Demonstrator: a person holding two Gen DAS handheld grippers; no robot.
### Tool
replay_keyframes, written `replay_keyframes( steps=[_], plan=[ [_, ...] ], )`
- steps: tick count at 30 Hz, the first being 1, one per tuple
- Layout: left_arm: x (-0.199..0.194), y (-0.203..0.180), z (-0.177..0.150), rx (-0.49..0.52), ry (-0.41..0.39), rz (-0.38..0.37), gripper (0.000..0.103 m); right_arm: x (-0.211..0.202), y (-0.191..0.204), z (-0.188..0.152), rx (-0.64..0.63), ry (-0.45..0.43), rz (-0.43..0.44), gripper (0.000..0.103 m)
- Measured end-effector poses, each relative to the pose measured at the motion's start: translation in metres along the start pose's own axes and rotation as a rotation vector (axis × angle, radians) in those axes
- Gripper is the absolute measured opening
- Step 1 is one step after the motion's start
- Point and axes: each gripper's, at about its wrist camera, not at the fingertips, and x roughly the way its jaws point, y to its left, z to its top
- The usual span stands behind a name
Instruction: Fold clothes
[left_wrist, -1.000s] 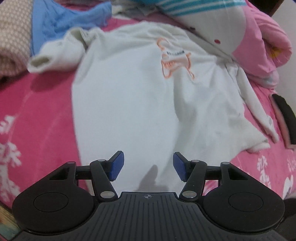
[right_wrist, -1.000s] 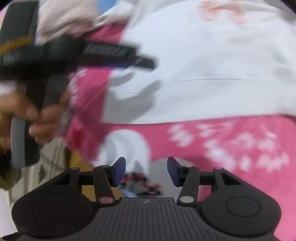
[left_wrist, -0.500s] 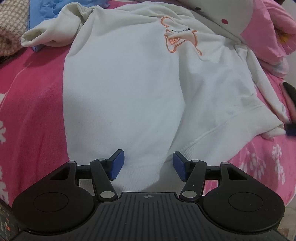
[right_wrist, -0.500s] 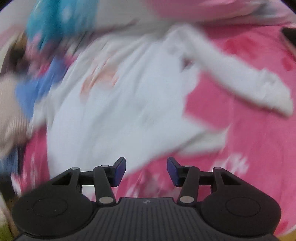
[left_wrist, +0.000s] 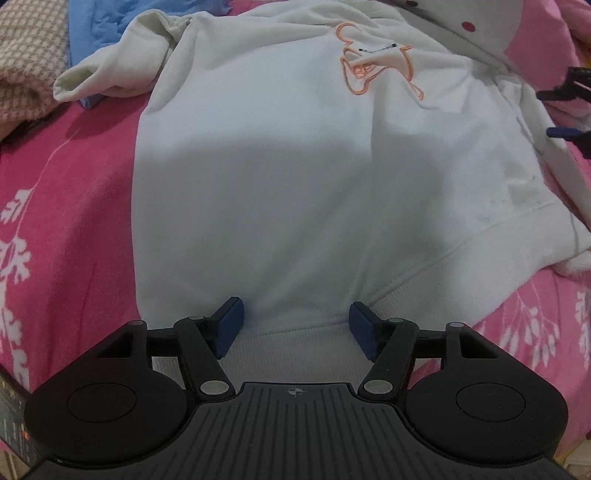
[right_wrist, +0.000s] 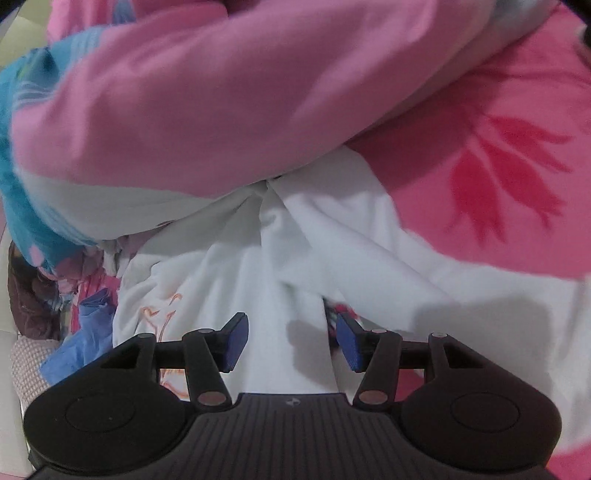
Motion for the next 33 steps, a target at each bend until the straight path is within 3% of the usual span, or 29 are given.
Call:
replay_keyframes(
  steps=[4, 7, 9, 12, 14, 18, 20, 25, 31, 33],
  plan=[
    [0.001, -0.005, 0.000, -0.004, 0.006, 0.035, 0.067, 0.034, -0.005, 0.012, 0.050, 0.060, -0.012, 0.055],
    [0.002, -0.006, 0.001, -0.019, 0.010, 0.054, 0.071, 0.048, -0.010, 0.022, 0.069, 0.043, -0.031, 0.054],
    [0.003, -0.006, 0.001, -0.024, 0.013, 0.060, 0.073, 0.048, -0.008, 0.036, 0.026, -0.011, -0.047, 0.043],
    [0.003, -0.007, 0.002, -0.019, 0.018, 0.070, 0.075, 0.042, -0.008, 0.063, -0.073, -0.147, -0.130, 0.038],
    [0.004, -0.007, 0.003, -0.018, 0.023, 0.075, 0.076, 0.039, -0.022, 0.081, -0.046, -0.161, -0.134, 0.037],
    [0.008, -0.009, 0.004, -0.021, 0.032, 0.087, 0.079, 0.026, -0.023, 0.075, -0.119, -0.074, -0.106, 0.041],
    [0.009, -0.010, 0.005, -0.023, 0.035, 0.093, 0.079, 0.011, -0.024, 0.060, -0.177, -0.027, -0.076, 0.046],
    [0.011, -0.013, 0.005, -0.025, 0.039, 0.100, 0.080, -0.010, -0.042, 0.008, -0.194, 0.139, -0.003, 0.046],
    [0.012, -0.017, 0.005, -0.029, 0.042, 0.108, 0.080, 0.006, -0.039, -0.011, -0.190, 0.180, 0.071, 0.045],
    [0.012, -0.019, 0.004, -0.028, 0.042, 0.111, 0.080, 0.016, -0.030, -0.014, -0.227, 0.215, 0.082, 0.036]
  ],
)
